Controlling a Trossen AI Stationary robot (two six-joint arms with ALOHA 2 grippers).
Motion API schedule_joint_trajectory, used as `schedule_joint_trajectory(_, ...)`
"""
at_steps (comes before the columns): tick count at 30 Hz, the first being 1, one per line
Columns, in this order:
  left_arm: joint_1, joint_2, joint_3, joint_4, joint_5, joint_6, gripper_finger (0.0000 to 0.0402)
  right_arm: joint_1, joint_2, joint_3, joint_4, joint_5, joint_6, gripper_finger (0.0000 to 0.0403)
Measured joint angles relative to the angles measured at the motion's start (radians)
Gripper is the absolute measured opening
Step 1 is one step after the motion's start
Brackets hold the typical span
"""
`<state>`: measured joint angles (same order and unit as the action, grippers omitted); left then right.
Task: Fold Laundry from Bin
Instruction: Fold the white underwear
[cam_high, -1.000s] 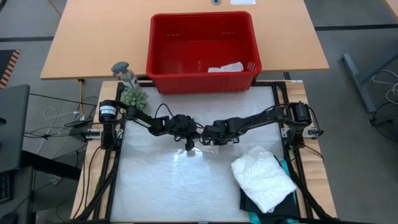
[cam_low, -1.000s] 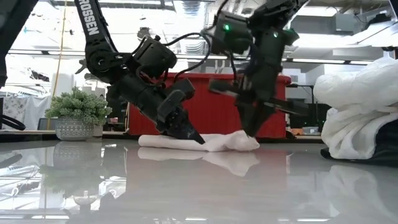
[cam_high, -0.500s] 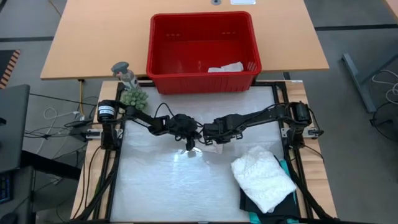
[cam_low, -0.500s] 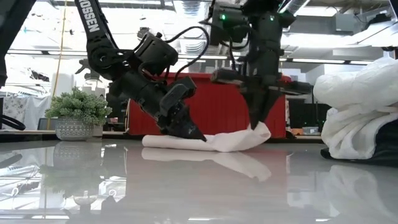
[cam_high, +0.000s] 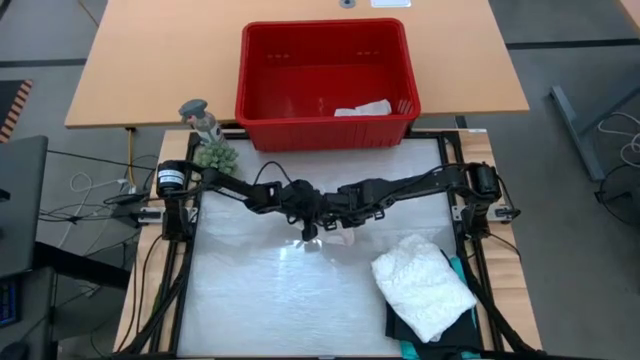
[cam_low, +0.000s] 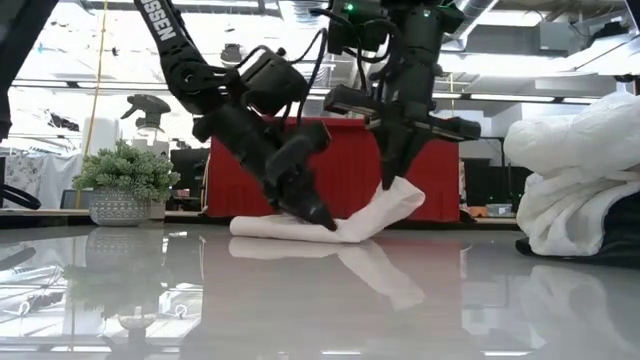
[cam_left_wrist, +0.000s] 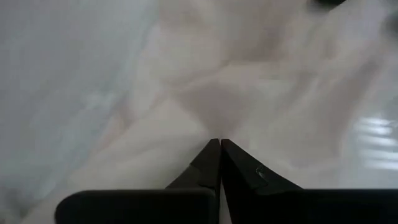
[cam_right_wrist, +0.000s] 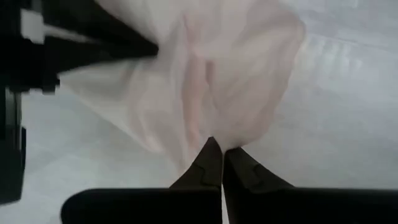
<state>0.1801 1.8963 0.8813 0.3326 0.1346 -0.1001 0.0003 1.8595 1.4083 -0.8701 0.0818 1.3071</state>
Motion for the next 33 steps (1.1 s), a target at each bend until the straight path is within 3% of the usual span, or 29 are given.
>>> schedule_joint_trajectory(5, 0.007, -0.002, 0.009, -0.047, -0.121, 0.021, 0.0, -0.009, -0.001, 0.0, -0.001, 0.004, -0.01, 0.0021)
schedule_joint_trajectory(13, 0.006, -0.036, 0.008, -0.069, -0.117, -0.009, 0.0, -0.01, -0.001, 0.0, -0.015, 0.007, -0.016, 0.0021)
schedule_joint_trajectory(22, 0.055, -0.166, 0.004, -0.219, -0.123, 0.102, 0.0, -0.01, -0.001, 0.0, -0.008, 0.018, -0.027, 0.0021)
schedule_joint_trajectory(33, 0.062, -0.169, -0.003, -0.343, 0.053, 0.104, 0.0, -0.021, -0.032, 0.001, 0.021, 0.022, -0.037, 0.0021)
